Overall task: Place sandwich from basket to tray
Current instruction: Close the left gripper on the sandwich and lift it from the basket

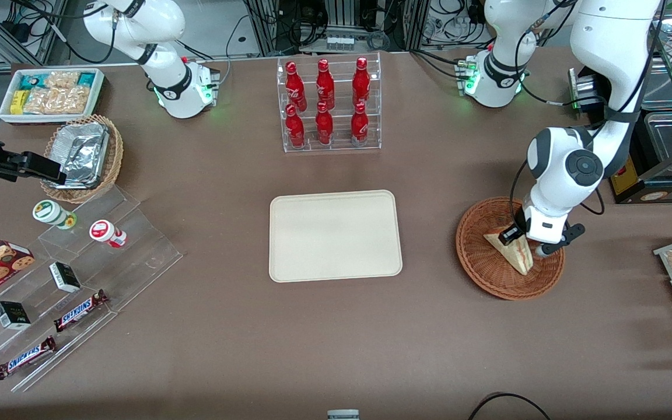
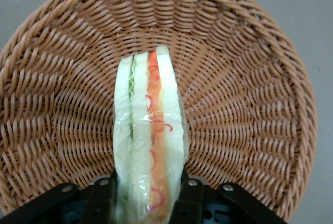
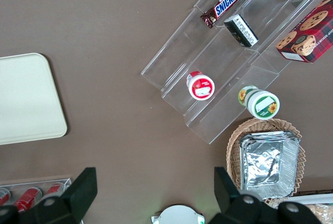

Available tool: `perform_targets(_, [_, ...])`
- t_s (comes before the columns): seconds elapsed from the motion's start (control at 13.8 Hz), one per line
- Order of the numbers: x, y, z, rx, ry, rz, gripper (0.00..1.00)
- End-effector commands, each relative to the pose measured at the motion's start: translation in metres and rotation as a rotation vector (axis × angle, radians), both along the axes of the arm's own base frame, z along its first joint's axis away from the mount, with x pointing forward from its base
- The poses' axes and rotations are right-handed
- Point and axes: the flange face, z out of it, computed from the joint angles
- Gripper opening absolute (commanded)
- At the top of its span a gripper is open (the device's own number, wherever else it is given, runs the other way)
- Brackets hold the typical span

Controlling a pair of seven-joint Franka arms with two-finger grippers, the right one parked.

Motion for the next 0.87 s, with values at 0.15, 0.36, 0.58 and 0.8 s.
perform_targets(0.15, [0.018, -0.012, 0.092, 0.037, 0.062, -0.053, 0.00])
perform_targets(0.36, [0.031, -0.057, 0.149, 0.064, 0.109, -0.137, 0.00])
perform_targets(0.58, [0.032, -0.132, 0.191, 0.070, 0.116, -0.239, 0.00])
perform_targets(0.8, [0.021, -0.209, 0.200, 0.064, 0.097, -0.317, 0.00])
